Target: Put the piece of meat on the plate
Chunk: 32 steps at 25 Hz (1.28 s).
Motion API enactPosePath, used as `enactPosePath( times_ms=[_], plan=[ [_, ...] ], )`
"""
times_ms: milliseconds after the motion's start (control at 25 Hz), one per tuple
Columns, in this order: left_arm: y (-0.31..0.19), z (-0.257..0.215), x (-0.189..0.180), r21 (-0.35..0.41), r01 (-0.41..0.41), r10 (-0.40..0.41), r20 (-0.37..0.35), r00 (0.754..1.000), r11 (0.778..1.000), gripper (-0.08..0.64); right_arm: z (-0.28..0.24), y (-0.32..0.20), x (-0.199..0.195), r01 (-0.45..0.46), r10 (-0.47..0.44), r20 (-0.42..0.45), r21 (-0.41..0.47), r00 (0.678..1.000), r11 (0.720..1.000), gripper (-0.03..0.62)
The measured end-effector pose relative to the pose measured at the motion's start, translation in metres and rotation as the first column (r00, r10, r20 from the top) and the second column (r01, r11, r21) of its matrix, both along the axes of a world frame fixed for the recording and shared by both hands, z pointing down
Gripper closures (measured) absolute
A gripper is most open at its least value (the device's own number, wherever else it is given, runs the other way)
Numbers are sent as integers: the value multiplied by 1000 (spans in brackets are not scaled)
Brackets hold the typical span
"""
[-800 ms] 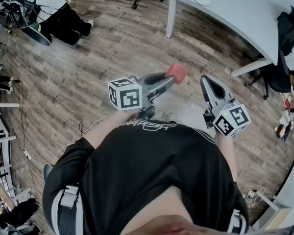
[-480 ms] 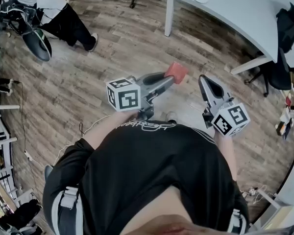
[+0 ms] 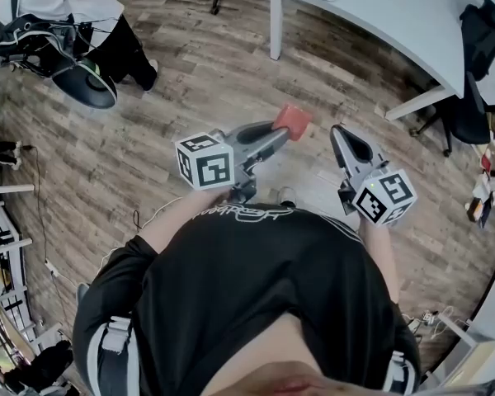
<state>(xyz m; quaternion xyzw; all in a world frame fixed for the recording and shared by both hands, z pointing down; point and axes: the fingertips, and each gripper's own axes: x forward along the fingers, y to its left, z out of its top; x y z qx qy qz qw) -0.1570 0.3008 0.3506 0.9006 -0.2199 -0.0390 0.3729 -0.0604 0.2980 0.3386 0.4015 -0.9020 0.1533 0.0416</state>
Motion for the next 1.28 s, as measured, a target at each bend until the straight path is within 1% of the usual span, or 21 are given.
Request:
enactPosePath(
  times_ms=[120, 280, 480, 640, 800, 1040, 1280],
  plan=[
    [-6, 1, 14, 3, -9, 9, 18, 1000, 1000, 479, 8, -5, 14, -16, 15, -7, -28, 1000, 999, 581],
    [-16, 2, 44, 9, -19, 18, 32, 999, 1000, 479, 14, -14, 44, -27, 27, -4, -46, 1000, 999, 583],
    [-29, -1, 83, 1, -29, 29, 13, 999, 1000, 479, 14, -27, 81, -36, 36, 6, -41, 999, 999, 583],
    [-39, -6, 112, 8, -28, 28, 12, 1000, 1000, 479, 9, -37, 108, -41, 41, 5, -33, 999, 999, 583],
    [-41, -13, 135, 34, -29, 29, 3, 1000, 999, 479, 2, -41, 128, -40, 40, 4, -7, 999, 999, 583],
    [-45, -18, 152, 53, -26, 26, -2, 1000, 998, 479, 0, -46, 145, -40, 40, 6, 14, 999, 999, 583],
    [-63, -13, 146, 59, -11, 11, -5, 1000, 998, 479, 2, -67, 141, -36, 36, 7, 24, 999, 999, 583]
  ],
)
